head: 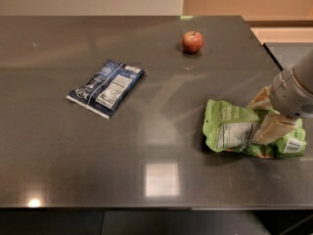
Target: Move green rice chip bag near blue chip bag
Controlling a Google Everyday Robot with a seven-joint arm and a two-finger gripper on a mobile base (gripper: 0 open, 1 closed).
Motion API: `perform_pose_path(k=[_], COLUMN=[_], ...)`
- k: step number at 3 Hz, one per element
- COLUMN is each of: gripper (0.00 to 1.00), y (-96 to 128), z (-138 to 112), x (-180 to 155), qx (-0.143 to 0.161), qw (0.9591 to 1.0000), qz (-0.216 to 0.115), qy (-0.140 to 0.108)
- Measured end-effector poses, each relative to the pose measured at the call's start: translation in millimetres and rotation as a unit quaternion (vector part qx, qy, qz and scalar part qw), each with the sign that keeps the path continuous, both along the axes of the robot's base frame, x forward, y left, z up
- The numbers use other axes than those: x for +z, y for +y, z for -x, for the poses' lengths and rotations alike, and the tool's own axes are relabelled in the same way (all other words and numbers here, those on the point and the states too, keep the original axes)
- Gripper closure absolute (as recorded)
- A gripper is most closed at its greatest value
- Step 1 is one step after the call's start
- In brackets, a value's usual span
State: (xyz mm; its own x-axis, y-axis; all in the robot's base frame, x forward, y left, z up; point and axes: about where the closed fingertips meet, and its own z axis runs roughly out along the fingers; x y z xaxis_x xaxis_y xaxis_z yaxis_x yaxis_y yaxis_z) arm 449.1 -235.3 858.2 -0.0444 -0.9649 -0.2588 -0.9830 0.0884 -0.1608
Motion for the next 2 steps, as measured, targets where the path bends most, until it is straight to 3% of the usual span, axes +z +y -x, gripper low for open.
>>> perform_pose_path(k=[1, 2], gripper=[0.93, 1.00], y=[19, 45], z=[-9, -24], x=[24, 53], qx=[0.004, 0.007], qw=[0.9999, 0.9997], qz=[-0.013, -0.020], qy=[-0.009, -0.010])
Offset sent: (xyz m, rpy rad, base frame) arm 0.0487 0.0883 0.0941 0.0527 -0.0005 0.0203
